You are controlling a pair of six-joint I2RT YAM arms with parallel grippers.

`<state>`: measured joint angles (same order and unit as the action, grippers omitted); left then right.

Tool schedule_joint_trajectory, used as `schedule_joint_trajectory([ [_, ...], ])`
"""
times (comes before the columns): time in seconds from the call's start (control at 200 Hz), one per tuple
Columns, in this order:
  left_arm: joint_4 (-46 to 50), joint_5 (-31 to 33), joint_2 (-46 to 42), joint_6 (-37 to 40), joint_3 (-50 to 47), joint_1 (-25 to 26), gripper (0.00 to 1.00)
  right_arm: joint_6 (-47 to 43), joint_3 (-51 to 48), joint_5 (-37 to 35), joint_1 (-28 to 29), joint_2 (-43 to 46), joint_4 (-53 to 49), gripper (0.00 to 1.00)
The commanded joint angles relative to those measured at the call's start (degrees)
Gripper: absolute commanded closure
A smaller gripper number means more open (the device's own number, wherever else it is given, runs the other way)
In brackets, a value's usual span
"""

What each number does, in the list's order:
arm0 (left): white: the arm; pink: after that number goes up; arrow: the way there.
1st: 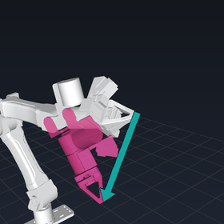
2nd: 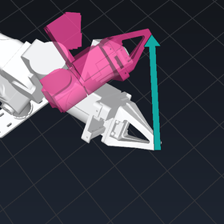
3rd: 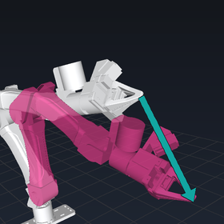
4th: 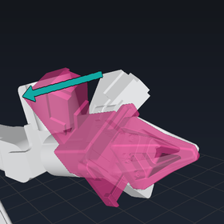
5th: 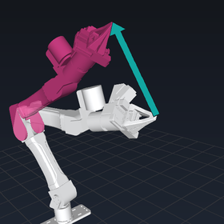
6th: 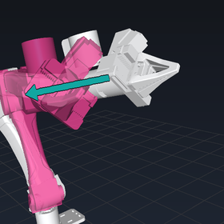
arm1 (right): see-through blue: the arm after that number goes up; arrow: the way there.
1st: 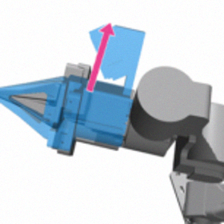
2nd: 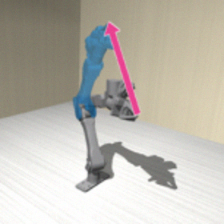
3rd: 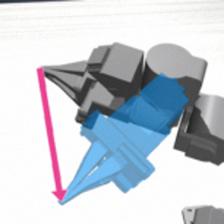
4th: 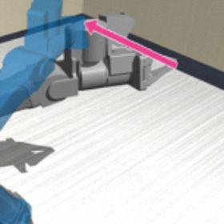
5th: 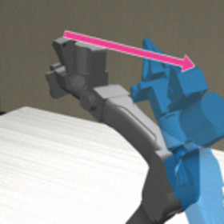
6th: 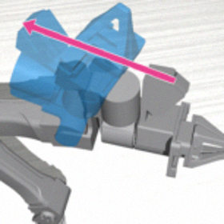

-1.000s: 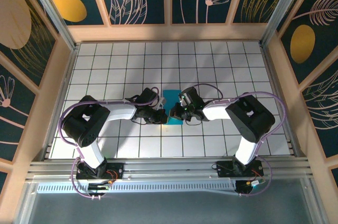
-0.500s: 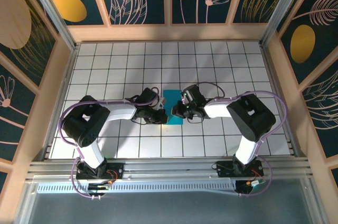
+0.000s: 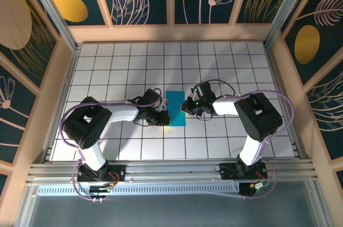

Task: Fold a paper plane with a square sheet of paper (fold left side to right side)
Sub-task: Fold the triangle a second time at the center of the table.

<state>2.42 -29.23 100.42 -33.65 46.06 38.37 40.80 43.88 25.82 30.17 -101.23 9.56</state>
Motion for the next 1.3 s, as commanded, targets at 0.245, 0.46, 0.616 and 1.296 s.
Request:
schedule_joint_trajectory([
  [0.245, 4.5, 3.06, 0.85, 0.64, -1.41, 0.25, 1.0, -2.07, 1.78, -4.39, -1.16, 6.06, -7.62, 1.0],
  [0.46, 4.44, 3.05, 0.53, 0.75, -1.48, 0.3, 1.0, 2.72, 0.42, -2.14, 4.13, 6.14, -2.79, 1.0],
  [0.616, 4.44, 2.96, 0.52, 0.85, -1.42, 0.3, 1.0, 4.07, 2.05, -1.4, 5.72, 1.95, 0.17, 1.0],
  [1.296, 4.62, 1.23, -1.46, 0.35, 0.87, 0.3, 1.0, 3.07, -1.58, 0.81, 2.46, -4.04, 2.03, 1.0],
])
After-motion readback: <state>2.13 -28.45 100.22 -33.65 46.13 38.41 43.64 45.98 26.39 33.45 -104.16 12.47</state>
